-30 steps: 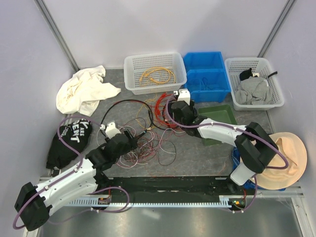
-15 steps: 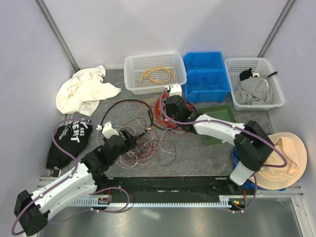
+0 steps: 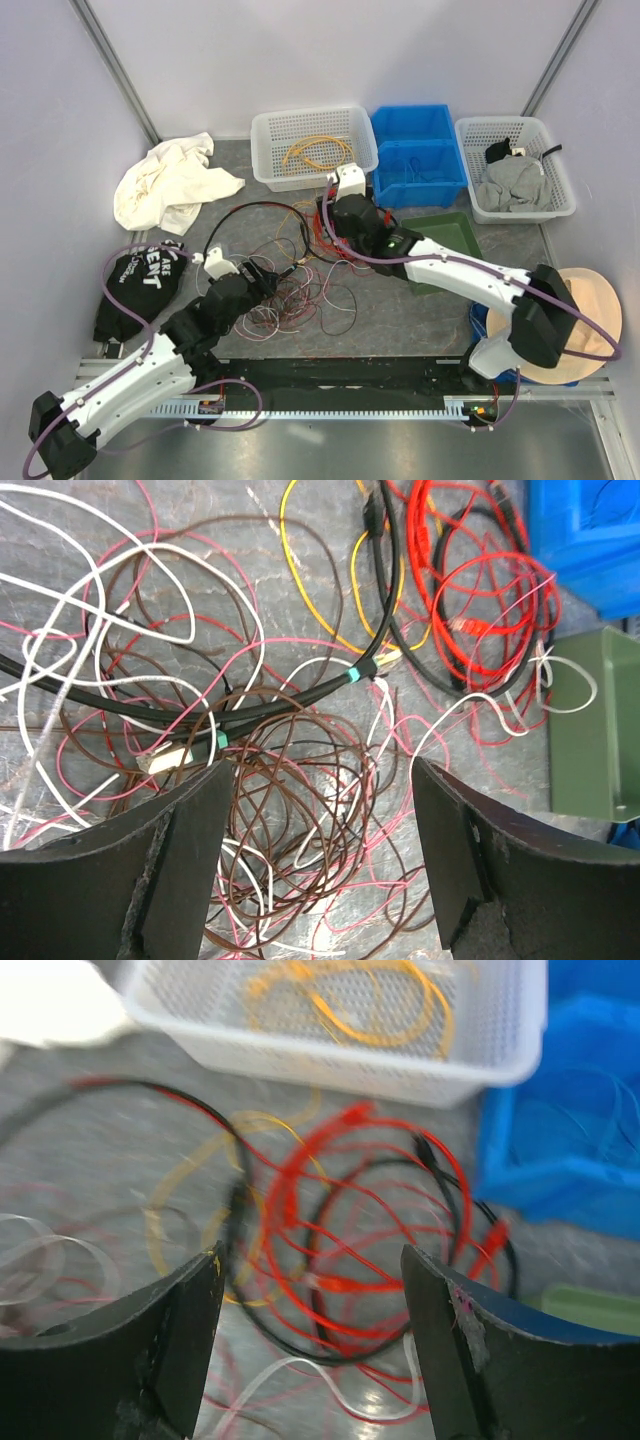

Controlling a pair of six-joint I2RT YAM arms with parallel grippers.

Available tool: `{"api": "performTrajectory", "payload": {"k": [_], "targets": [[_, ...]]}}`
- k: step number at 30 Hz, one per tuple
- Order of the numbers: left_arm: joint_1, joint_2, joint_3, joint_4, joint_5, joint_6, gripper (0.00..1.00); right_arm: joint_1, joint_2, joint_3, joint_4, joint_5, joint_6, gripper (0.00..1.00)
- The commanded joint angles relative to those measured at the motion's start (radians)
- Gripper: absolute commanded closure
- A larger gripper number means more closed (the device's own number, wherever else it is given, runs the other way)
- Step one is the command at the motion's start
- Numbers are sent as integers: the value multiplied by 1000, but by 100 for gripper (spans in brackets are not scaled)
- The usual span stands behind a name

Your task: Untangle the cables

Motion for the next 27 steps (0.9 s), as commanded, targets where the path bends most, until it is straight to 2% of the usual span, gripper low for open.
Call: {"api": "performTrajectory", "payload": {"k": [1,7,17,19,20,22,23,25,27], "targets": [[4,41,-16,52,32,-43,21,-17,90,-49,-89,158,-16,22],[4,33,-22,60,42,-42,20,-74,205,-54,-55,98,13,26],[4,31,-95,106,63,-72,21,-156,413,64,3,108,18,27],[4,33,-103,107,62,-77,21,-175,444,74,41,75,10,39],[4,30,-103,106,57,-79,21,-178,447,74,49,68,9,60],[4,24,-102,103,45,-77,21,-170,417,40,99,39,18,79],[4,12,-103,100,39,-77,22,-163,391,19,126,14,19,92],[4,-8,-100,91,16,-82,23,-120,296,-32,167,5,12,100],[4,-42,-103,90,-1,-82,24,-54,186,-47,167,-14,9,100]]}}
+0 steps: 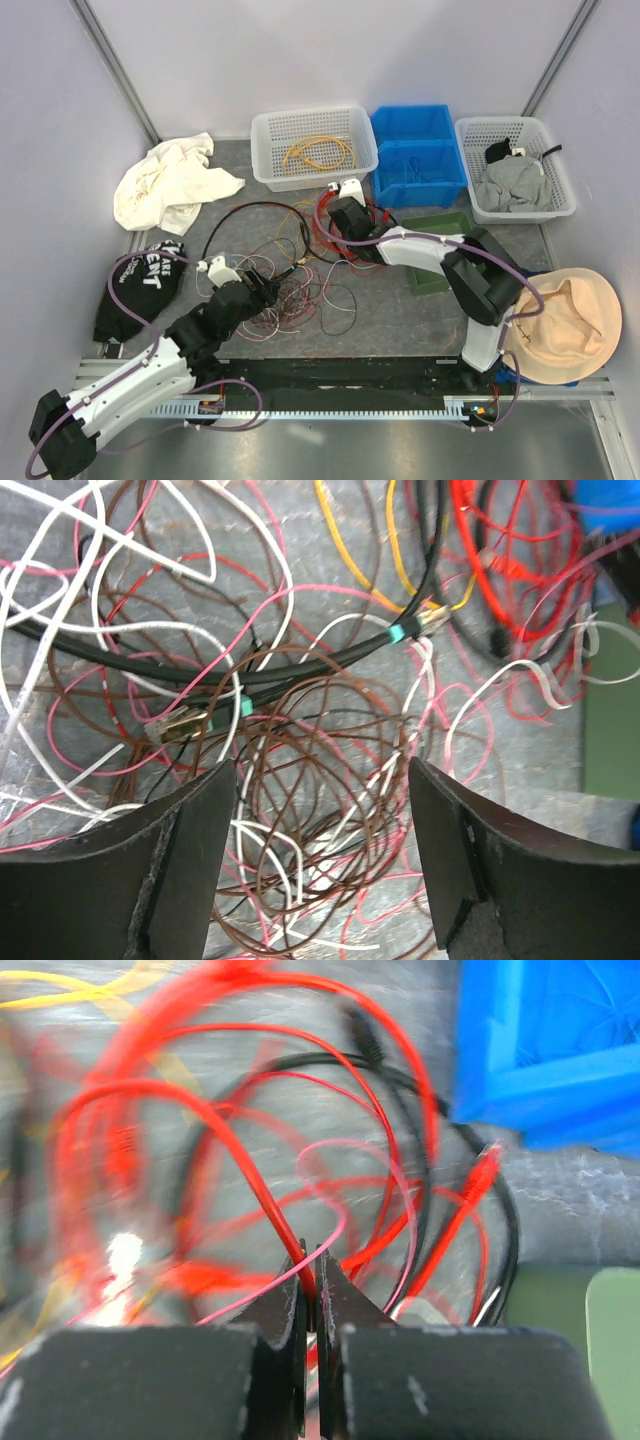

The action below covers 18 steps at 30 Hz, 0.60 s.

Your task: Untangle the cables

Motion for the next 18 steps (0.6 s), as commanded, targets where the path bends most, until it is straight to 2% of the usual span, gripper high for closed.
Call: {"api": "performTrajectory", "payload": {"k": [1,6,10,18], "targets": [[4,-60,0,32,-66,-32,24,129,-242,-26,79,-64,3,100],[3,-149,2,123,-83,91,17,273,-426,73,-47,-99,27,100],[4,-223,29,181,-76,131,0,316,-500,185,-173,-154,77,100],[4,-408,26,262,-54,210,0,383,-644,219,-244,-190,153,100]]}}
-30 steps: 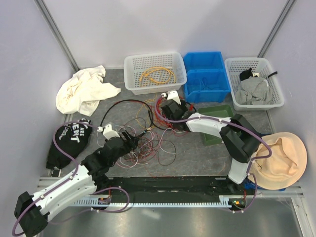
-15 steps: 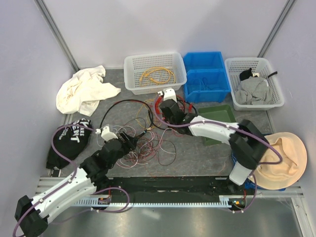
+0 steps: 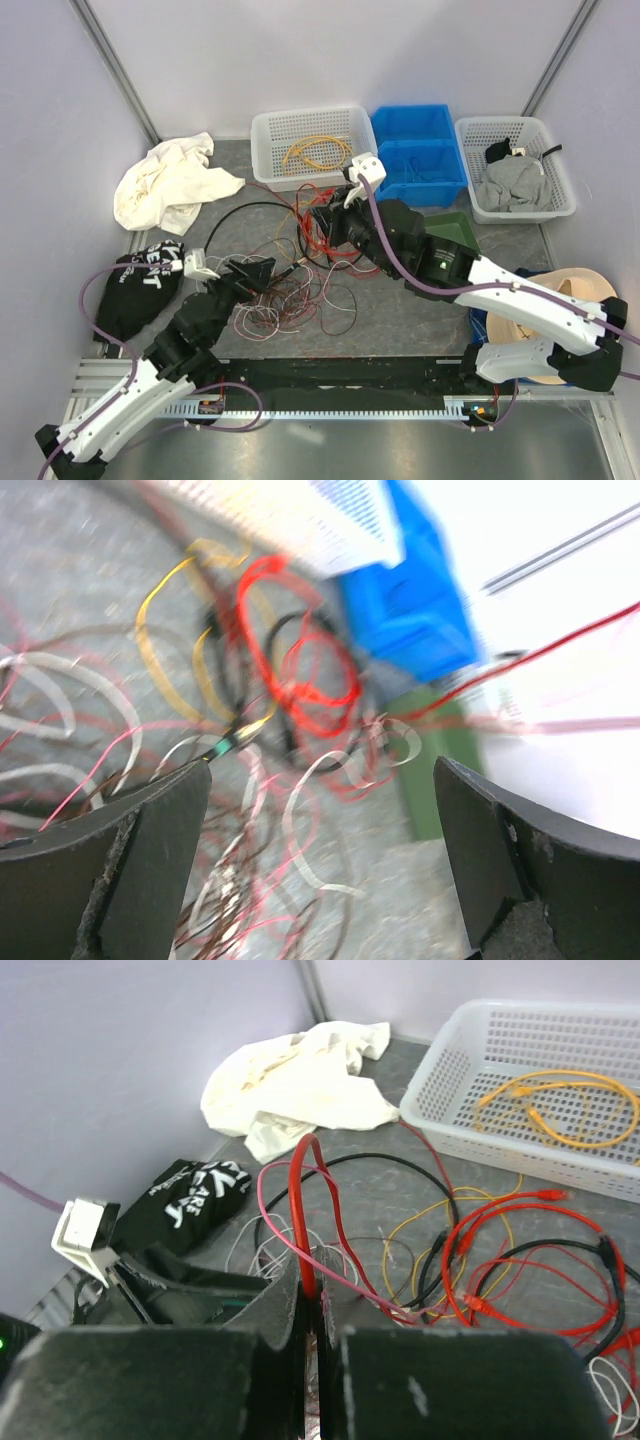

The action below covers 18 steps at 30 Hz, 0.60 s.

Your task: Untangle the cables

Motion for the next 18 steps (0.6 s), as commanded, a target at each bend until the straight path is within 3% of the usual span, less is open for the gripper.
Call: {"api": "performTrajectory", "payload": {"k": [1,6,11,15,18], "targets": [[4,-108,-1,159,8,119,1,23,-50,19,-69,-37,62,100],[4,-202,-141,487,147,218,1,23,-82,-4,-71,-54,87,100],[4,0,-92,500,220,213,3,23,-96,15,-72,-101,107,100],[3,140,-57,541,293,192,4,23,-63,77,-75,-246,107,100],[3,148,-33,502,214,189,4,41,-35,82,-34,-388,117,100]]}}
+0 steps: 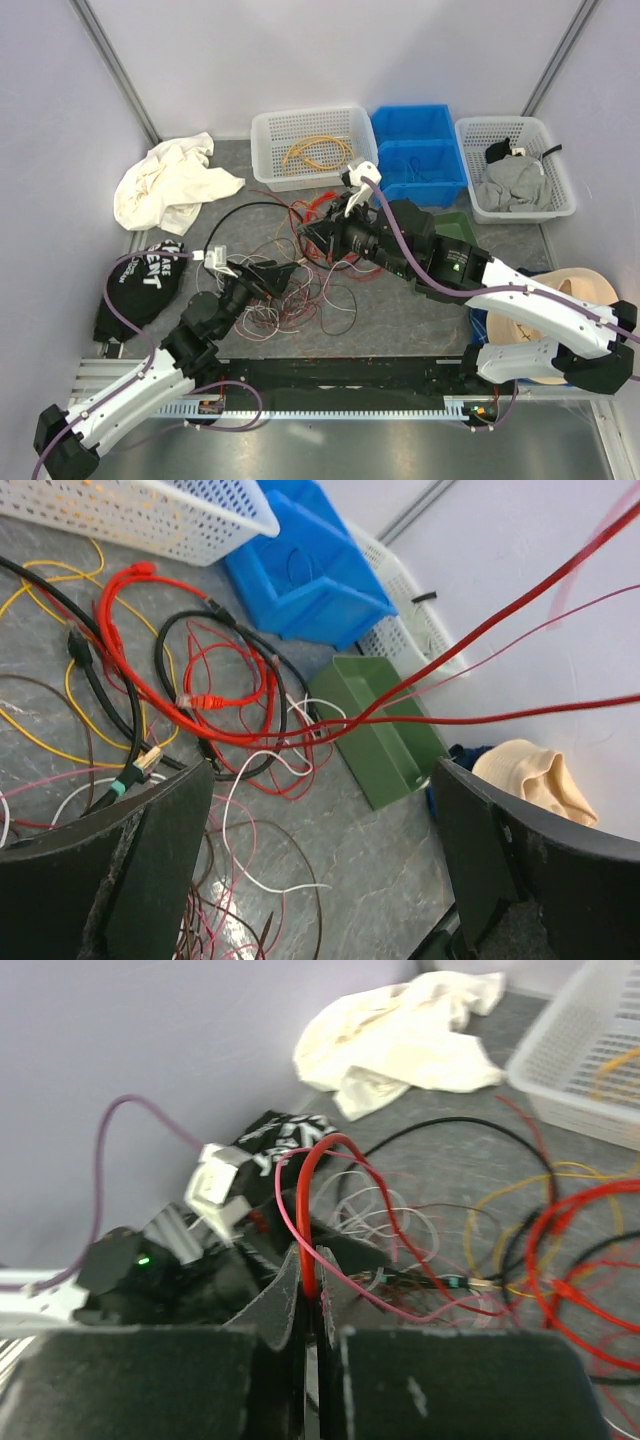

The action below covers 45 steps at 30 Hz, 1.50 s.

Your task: Untangle the cables

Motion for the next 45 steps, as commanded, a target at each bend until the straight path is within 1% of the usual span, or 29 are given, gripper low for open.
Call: {"api": "performTrajectory", "payload": {"k": [1,2,3,5,6,10,11,13,14,15,17,18,20,21,24,29,30,31,33,34,35,37,39,40,41,42,43,44,45], "targets": [[2,2,86,-23,-76,8,4,33,20,54,84,-261,21,100],[2,-4,101,-166,-140,-56,4,65,11,42,101,-264,18,100],[2,-9,129,-260,-281,-105,4,79,3,8,130,-301,-5,100],[4,-14,149,-455,-384,-214,5,117,-28,-36,138,-298,-24,100],[5,-15,167,-492,-438,-233,4,122,-39,-93,139,-281,-30,100],[4,5,202,-600,-489,-291,4,123,-83,-260,127,-146,-19,100],[4,26,221,-612,-494,-303,4,125,-82,-289,124,-58,-14,100],[4,54,247,-680,-515,-330,1,123,-41,-332,72,24,2,98],[4,90,279,-709,-524,-360,1,122,-19,-334,28,73,2,85],[4,107,294,-759,-538,-369,1,122,4,-319,0,98,1,64],[4,166,346,-807,-552,-392,0,123,50,-296,-39,130,6,49],[4,186,363,-835,-558,-394,0,123,50,-286,-57,165,6,37],[4,218,406,-849,-558,-391,0,123,24,-286,-66,213,-2,25],[4,251,420,-852,-555,-386,0,123,14,-285,-74,255,-11,12],[5,310,460,-861,-557,-385,0,123,-6,-276,-148,361,-21,2],[11,414,541,-856,-558,-379,0,123,-104,-360,-189,503,33,2],[13,437,561,-844,-552,-362,0,122,-144,-375,-189,523,47,2],[11,481,581,-814,-538,-277,0,123,-166,-391,-183,553,58,2],[11,534,633,-656,-460,-134,0,122,-225,-444,-149,567,70,2],[11,595,640,-563,-410,69,1,122,-246,-463,-134,572,70,2],[11,630,658,-427,-291,145,2,122,-264,-496,-102,572,70,2],[11,730,751,-376,-201,307,5,122,-305,-521,-83,575,68,2],[11,920,855,-422,-98,398,7,122,-325,-541,-77,576,68,2],[11,984,976,-463,-68,475,8,123,-332,-546,-77,578,65,2],[11,1120,1036,-495,4,509,11,122,-333,-553,-79,580,65,2],[11,1182,1096,-576,32,537,14,123,-339,-555,-80,581,64,2],[11,1238,1211,-615,57,578,17,122,-344,-558,-79,583,59,2],[14,1297,1264,-649,130,598,27,122,-347,-562,-79,584,59,2],[16,1386,1314,-719,164,629,32,122,-356,-564,-79,587,58,2]]}}
